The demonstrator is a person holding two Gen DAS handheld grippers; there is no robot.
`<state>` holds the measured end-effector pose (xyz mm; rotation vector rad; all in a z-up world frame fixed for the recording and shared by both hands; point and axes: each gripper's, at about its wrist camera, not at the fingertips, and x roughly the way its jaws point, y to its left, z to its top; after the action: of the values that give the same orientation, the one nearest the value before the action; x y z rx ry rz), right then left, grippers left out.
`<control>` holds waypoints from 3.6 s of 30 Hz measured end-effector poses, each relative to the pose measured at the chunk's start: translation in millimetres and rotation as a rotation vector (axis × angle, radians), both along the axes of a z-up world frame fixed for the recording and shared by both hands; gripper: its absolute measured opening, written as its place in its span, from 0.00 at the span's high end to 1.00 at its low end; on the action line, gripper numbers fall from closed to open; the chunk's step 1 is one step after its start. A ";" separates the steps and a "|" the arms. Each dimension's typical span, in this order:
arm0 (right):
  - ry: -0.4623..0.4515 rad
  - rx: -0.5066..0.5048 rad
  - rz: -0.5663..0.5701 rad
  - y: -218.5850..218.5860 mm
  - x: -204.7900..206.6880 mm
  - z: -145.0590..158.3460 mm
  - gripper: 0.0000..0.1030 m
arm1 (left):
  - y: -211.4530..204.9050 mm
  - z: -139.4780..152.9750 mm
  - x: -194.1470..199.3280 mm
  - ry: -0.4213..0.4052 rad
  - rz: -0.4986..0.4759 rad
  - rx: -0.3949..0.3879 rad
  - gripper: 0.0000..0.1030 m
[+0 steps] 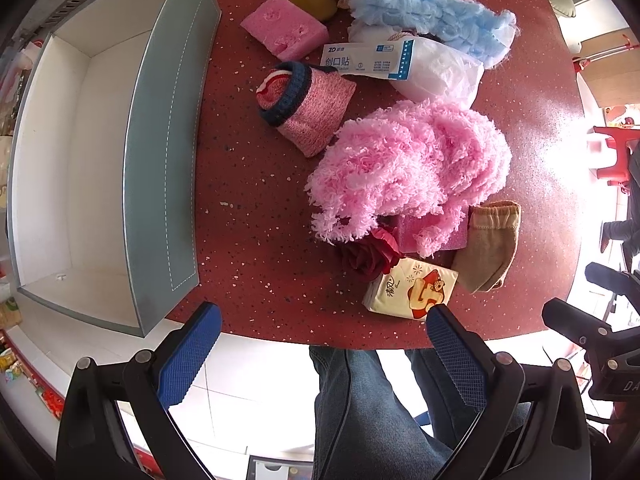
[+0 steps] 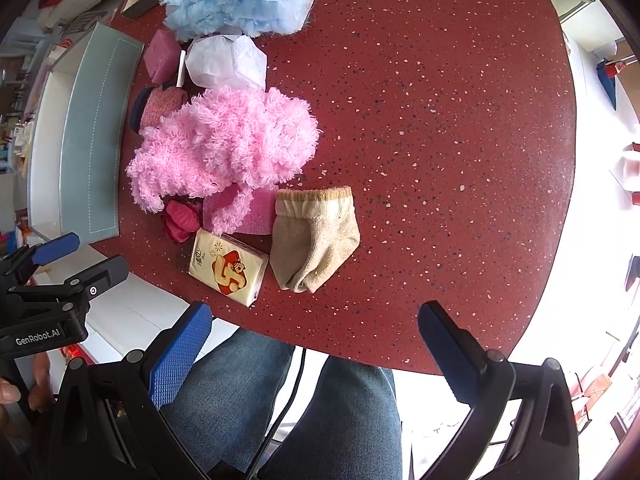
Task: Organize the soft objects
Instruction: 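Move both tools toward the beige sock and tissue pack on the table, then grasp the beige knit sock with the right tool and lift it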
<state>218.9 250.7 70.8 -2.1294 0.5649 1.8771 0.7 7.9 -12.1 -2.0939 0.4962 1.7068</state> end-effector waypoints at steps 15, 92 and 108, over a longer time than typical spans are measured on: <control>0.004 -0.022 -0.019 5.1 9.2 -15.1 0.00 | -0.8 -20.1 3.0 -0.045 0.012 -0.040 0.00; -0.068 0.088 0.065 32.8 -35.3 -113.3 0.69 | -10.1 -108.5 -13.8 0.113 0.219 -0.032 0.11; -0.054 0.061 0.062 34.0 -3.5 -98.6 0.25 | 12.7 -49.8 2.7 0.258 0.028 0.031 0.10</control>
<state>215.3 284.7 -27.8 -2.1750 0.4289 1.8379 3.4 20.6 -61.9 -1.8771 0.5133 1.9997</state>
